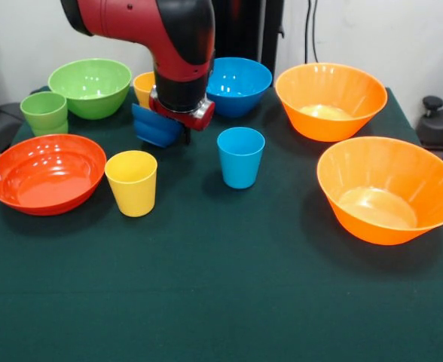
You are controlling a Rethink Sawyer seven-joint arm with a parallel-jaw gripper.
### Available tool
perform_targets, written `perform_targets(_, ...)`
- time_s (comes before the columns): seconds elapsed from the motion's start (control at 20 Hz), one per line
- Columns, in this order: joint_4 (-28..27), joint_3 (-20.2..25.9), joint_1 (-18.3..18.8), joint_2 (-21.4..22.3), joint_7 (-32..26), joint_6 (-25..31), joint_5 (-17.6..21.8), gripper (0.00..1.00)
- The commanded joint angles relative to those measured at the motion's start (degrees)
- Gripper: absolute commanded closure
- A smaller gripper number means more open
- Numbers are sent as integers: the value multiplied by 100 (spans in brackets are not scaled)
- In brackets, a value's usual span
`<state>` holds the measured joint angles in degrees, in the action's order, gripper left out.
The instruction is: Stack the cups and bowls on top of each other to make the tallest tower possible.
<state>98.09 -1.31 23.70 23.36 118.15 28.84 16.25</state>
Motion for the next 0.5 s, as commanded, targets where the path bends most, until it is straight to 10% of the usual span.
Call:
perform_targets(0.05,276,504,-111,-461,243,-765,254,100)
perform_targets(0.5,436,508,33,-344,141,-810,287,100)
